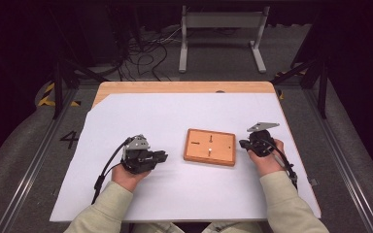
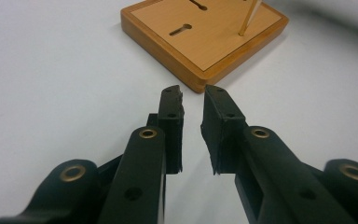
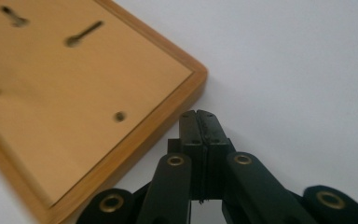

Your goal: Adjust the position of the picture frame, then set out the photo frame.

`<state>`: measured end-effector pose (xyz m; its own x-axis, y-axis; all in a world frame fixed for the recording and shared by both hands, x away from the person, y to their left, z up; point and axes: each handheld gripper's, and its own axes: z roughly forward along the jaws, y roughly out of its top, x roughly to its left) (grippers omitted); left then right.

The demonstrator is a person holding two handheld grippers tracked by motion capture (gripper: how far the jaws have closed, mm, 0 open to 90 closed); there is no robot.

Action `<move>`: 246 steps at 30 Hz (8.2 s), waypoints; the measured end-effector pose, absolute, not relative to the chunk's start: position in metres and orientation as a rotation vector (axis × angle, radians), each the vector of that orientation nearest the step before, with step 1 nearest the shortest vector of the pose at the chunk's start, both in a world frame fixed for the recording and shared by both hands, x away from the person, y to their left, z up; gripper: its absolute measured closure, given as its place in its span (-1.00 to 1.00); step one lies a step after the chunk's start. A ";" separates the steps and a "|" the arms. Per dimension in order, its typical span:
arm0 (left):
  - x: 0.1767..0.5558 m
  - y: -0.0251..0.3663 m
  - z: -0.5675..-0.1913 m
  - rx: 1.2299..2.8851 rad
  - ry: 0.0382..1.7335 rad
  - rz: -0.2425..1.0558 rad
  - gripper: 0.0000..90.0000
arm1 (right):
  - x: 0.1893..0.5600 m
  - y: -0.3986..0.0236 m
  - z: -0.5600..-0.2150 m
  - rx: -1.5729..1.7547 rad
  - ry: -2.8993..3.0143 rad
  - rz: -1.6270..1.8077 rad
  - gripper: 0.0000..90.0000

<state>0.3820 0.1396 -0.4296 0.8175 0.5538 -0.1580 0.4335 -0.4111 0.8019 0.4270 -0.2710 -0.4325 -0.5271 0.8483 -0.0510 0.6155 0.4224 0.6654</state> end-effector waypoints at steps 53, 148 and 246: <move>0.390 0.173 -0.423 2.029 0.782 0.221 0.23 | 0.390 -0.216 -0.398 0.783 2.476 1.177 0.57; 0.338 0.059 -0.458 2.237 0.166 0.772 0.86 | 0.390 -0.236 -0.388 0.867 2.437 1.309 0.33; 0.374 0.195 -0.407 1.834 0.638 0.309 -0.51 | 0.381 -0.179 -0.388 0.496 2.680 1.138 0.30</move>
